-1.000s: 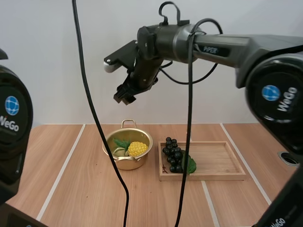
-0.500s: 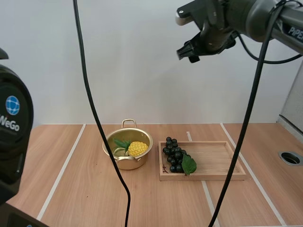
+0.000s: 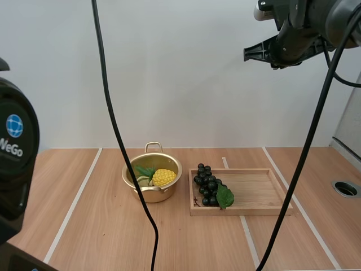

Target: Open the pot, put the pineapple inside, and close it

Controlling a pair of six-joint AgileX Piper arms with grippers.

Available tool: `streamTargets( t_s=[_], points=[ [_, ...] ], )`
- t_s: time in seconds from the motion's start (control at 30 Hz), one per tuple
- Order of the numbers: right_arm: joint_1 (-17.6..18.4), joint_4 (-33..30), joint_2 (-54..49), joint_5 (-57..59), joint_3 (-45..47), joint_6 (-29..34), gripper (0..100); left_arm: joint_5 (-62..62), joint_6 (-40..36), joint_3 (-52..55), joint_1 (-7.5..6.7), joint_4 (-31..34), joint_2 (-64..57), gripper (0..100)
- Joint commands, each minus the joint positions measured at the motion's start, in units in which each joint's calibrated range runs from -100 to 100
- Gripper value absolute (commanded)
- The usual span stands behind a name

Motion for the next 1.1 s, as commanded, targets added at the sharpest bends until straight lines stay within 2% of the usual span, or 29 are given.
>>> streamTargets(
  t_s=[0.0,0.2,0.47,0.7,1.07],
  points=[
    [-0.22,3.50,-0.76,1.49,-0.47,0.06,0,0.00,-1.68,-0.32,0.01,-2.15,-0.49,0],
    [-0.22,7.59,-0.76,3.06,-0.47,-0.37,0,0.00,-0.77,5.15,0.01,-4.14,-0.28,0],
    [-0.22,7.59,-0.64,6.03,0.59,-1.51,0,-0.82,2.28,24.04,0.01,-10.49,0.29,0],
    [-0.22,7.34,-0.64,2.47,8.40,-1.51,0,-8.77,4.90,40.04,0.01,-16.67,0.93,0],
    [-0.22,7.20,-0.64,-6.34,19.20,-3.35,0,-17.18,7.13,55.38,0.01,-17.08,5.46,0]
  ],
)
